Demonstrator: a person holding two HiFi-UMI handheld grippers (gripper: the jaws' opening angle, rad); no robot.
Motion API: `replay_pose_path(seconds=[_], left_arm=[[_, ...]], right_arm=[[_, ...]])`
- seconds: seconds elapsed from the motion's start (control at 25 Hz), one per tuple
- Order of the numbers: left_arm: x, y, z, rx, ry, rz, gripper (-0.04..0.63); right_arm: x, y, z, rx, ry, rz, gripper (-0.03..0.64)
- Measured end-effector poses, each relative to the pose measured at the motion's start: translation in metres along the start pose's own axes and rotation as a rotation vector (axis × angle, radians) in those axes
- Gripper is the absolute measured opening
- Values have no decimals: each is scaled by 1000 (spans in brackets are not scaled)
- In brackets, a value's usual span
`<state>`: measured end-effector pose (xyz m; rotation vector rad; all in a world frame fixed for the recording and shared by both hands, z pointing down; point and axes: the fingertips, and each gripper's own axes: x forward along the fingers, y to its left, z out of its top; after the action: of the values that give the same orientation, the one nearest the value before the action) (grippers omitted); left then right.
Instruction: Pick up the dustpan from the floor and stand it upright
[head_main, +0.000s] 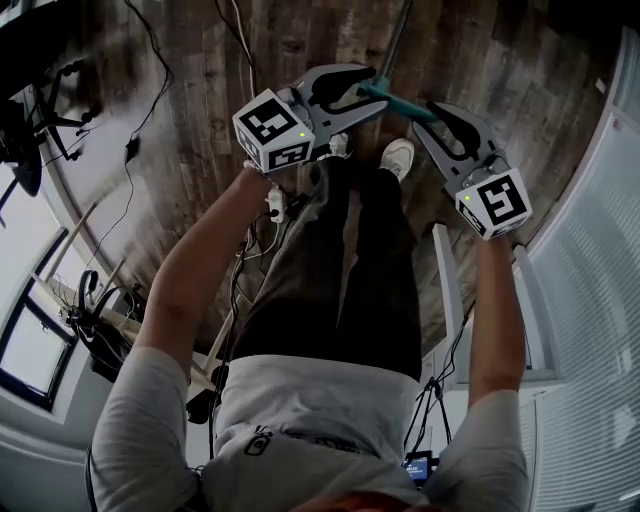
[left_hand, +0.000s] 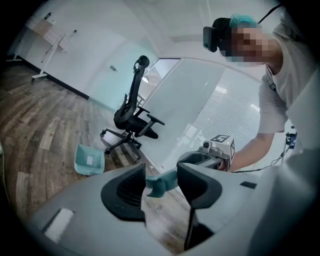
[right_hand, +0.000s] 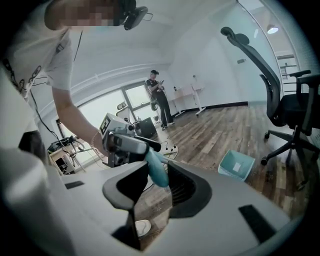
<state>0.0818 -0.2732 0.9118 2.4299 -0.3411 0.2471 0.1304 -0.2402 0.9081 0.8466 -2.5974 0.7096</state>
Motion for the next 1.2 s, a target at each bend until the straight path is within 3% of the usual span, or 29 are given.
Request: replay_pose_path(seconds=[0.52,1.2], left_arm=[[-9,-31,54,-6,-70,12,189],[-30,-72,84,-65,-151,28,193]], right_arm=[[-30,13,54,49,-84,8,115],[-60,46,94,68,-130,22,115]])
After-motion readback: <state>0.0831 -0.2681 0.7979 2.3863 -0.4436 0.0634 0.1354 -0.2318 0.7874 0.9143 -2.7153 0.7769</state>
